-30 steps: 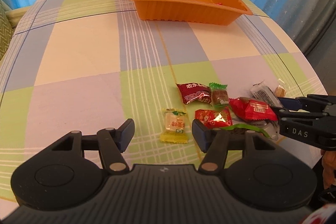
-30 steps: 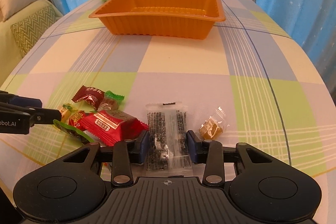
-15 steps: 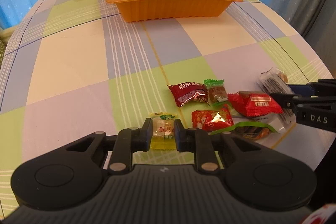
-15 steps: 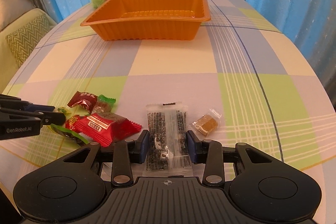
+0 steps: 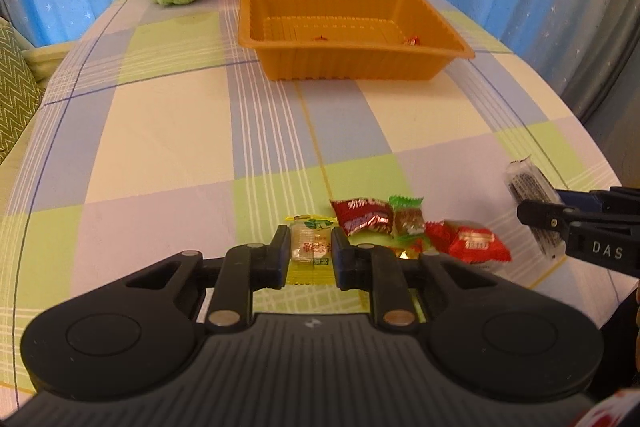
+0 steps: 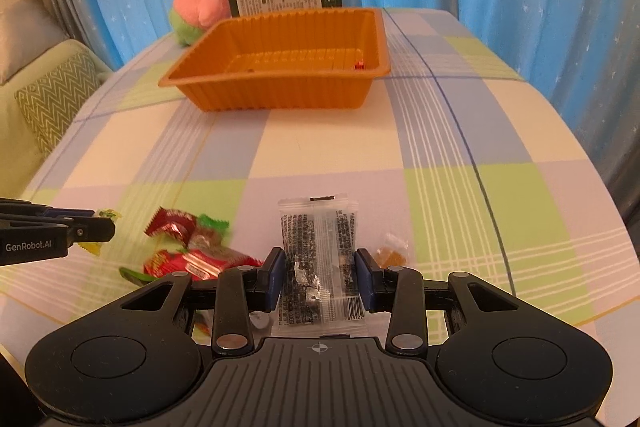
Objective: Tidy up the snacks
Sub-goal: 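Carry both snacks to the orange tray and release them inside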
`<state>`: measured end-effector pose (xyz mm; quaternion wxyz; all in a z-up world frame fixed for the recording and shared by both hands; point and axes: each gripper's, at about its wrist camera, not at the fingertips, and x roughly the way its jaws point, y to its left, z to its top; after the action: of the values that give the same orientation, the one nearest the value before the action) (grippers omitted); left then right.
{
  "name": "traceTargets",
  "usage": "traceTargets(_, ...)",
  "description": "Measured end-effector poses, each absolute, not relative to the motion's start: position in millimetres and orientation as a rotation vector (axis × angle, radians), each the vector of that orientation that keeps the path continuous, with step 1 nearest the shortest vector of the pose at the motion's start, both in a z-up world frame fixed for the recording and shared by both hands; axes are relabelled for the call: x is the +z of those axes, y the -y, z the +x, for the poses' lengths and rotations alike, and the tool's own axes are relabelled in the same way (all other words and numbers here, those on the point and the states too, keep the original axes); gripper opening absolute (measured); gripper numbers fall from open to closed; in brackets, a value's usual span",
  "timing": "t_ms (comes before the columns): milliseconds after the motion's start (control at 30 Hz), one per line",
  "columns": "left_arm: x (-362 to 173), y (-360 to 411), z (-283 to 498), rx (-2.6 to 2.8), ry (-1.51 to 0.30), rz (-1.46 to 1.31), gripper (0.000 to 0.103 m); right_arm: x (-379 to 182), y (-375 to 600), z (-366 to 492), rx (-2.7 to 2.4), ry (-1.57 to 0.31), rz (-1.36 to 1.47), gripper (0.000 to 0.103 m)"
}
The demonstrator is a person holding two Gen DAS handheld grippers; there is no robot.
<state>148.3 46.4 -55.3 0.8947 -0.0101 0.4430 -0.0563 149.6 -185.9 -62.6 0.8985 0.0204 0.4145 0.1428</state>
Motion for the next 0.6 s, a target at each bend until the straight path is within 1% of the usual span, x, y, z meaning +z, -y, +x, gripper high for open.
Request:
traceTargets(367,-19.9,-39.0,163.1,-0.115,-0.859,-0.038,0.019,-26.2,187.3,157.8,0.308,-0.798,0.054,0.038)
traceTargets(600,-4.2,-33.6,185.4,-0.125,-0.84,-0.055,0.019,-12.5,190.4,178.8,0.313,-0.788,0.066,0.038)
